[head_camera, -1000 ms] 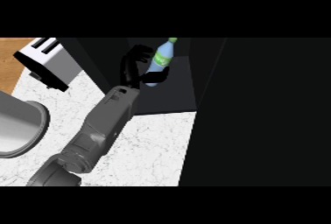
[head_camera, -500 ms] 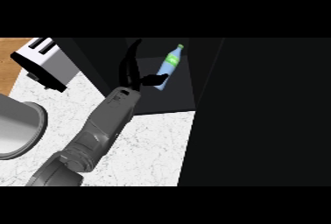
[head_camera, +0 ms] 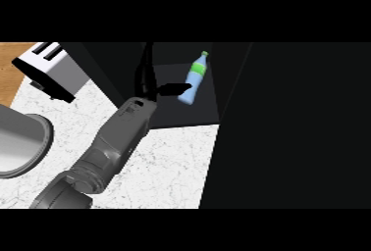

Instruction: Pick up the bottled water, place it into the cabinet and close the cabinet

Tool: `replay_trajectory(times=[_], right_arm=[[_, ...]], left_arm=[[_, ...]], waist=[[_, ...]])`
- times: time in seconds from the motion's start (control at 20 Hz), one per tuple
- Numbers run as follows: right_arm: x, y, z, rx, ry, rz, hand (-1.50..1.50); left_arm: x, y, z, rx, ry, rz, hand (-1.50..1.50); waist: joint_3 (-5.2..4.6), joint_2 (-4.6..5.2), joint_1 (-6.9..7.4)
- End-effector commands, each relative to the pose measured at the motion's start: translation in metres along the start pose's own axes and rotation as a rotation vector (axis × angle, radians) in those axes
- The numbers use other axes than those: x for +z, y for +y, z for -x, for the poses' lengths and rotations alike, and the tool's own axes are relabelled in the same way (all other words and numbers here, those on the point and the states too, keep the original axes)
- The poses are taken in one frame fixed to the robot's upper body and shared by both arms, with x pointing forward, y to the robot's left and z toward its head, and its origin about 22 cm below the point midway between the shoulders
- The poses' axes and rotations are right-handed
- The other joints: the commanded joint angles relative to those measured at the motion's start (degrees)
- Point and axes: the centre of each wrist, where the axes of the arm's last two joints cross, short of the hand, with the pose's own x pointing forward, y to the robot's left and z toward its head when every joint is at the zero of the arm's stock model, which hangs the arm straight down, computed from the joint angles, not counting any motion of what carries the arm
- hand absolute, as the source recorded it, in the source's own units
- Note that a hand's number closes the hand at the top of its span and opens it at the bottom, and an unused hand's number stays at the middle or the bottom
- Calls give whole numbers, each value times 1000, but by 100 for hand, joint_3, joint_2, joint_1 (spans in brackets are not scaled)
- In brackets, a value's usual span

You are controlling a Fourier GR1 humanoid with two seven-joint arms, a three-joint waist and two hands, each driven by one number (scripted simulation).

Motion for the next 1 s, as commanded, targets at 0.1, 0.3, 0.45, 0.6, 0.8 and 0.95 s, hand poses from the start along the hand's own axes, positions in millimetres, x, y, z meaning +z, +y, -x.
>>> replay_trajectory(times=[0.1, 0.3, 0.45, 0.6, 0.8, 0.95], right_arm=[[1, -2, -9, 8, -7, -11, -150], [0, -5, -19, -2, 0, -10, -150], [8, 6, -13, -7, 3, -11, -150], [12, 6, -22, -10, 3, 30, -150], [7, -4, -21, 15, -8, 29, -150], [6, 6, -15, 46, -17, 61, -150]], left_arm=[[-2, 1, -7, 241, -139, 55, 150], [-3, 3, -9, 401, -180, 112, 150], [-6, 4, -13, 474, -182, 176, 150], [1, 5, -3, 553, -165, 228, 150], [8, 4, 1, 636, -146, 301, 150], [12, 3, -5, 694, -144, 390, 150]], waist=[[-8, -12, 80], [-6, -46, 138], [1, -110, 225], [-1, -148, 249], [7, -151, 300], [2, -204, 381]])
